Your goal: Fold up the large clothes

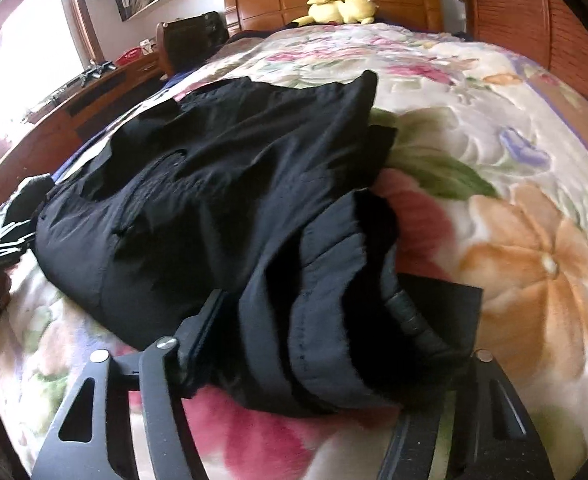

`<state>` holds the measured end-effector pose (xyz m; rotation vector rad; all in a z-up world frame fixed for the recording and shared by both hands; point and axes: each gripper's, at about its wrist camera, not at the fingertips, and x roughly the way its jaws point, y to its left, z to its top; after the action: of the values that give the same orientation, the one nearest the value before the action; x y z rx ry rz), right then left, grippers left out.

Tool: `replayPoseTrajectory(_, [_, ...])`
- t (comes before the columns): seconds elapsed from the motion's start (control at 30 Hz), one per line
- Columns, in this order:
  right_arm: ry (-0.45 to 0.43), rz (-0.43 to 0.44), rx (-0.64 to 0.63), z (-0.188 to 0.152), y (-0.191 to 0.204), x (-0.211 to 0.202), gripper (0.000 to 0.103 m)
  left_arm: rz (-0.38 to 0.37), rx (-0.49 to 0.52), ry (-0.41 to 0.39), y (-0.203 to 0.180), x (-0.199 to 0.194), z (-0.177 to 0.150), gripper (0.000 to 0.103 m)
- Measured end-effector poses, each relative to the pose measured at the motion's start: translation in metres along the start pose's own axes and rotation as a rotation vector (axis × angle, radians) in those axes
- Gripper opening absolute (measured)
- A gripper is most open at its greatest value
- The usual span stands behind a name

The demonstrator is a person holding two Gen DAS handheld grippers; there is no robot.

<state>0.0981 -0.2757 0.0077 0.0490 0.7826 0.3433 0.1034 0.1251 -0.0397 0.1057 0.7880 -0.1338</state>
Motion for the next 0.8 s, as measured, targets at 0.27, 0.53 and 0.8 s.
replayPoseTrajectory(0.27, [-0.029, -0.041, -0.056, 0.000, 0.015, -0.003, 0.030, 0.009, 0.038, -0.030, -0.008, -0.008, 0.002, 0.069])
replayPoseTrajectory(0.53, [-0.152, -0.068, -0.093, 0.000, 0.024, -0.027, 0.019, -0.068, 0.053, -0.041, -0.021, -0.019, 0.008, 0.015])
replayPoseTrajectory(0.8, [-0.192, -0.057, -0.095, -0.011, 0.025, -0.048, 0.017, -0.052, 0.029, -0.127, -0.029, -0.052, 0.000, 0.010])
